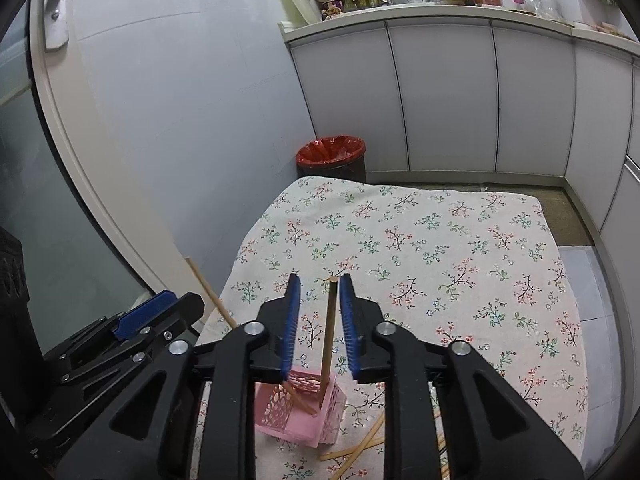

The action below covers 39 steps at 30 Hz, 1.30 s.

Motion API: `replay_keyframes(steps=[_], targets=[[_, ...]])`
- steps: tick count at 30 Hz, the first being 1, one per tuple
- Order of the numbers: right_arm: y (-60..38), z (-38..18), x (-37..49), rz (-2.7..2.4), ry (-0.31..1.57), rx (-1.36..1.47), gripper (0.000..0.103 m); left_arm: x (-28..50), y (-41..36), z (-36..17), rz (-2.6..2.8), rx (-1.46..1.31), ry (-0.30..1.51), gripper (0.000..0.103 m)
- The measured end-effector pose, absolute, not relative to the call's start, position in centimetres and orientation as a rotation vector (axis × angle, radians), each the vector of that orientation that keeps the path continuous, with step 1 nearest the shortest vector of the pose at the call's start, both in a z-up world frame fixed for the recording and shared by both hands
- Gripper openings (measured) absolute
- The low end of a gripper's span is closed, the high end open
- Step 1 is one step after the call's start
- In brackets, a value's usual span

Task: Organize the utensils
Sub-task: 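Carry the chopsticks upright over the pink cup and open both tools to drop them, then withdraw both open tools from the pink cup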

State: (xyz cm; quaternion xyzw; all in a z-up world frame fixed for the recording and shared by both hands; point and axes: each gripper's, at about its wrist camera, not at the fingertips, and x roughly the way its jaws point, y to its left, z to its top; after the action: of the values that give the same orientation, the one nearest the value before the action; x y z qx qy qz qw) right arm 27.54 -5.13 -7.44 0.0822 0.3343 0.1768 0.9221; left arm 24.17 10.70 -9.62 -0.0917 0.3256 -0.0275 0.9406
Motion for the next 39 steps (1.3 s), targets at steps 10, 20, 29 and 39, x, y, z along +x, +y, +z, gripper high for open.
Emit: replay_keyframes(steps=[10, 20, 29, 39], targets=[[-8.6, -4.3, 24.2, 0.341, 0.641, 0.195, 0.047, 21.7, 9.7, -8.7, -0.057, -0.212, 0.687, 0.065], [-13.9, -6.8, 20.5, 0.219, 0.723, 0.19, 0.081, 18.8, 5.5, -9.3, -0.069, -0.105, 0.722, 0.09], [-19.7, -12.5, 19.3, 0.083, 0.885, 0.265, 0.091, 18.5, -0.1, -13.5, -0.168, 0.041, 0.874, 0.091], [-24.5, -16.1, 18.5, 0.009, 0.97, 0.24, 0.092, 21.4, -7.6, -17.8, -0.269, 0.202, 1.019, 0.062]])
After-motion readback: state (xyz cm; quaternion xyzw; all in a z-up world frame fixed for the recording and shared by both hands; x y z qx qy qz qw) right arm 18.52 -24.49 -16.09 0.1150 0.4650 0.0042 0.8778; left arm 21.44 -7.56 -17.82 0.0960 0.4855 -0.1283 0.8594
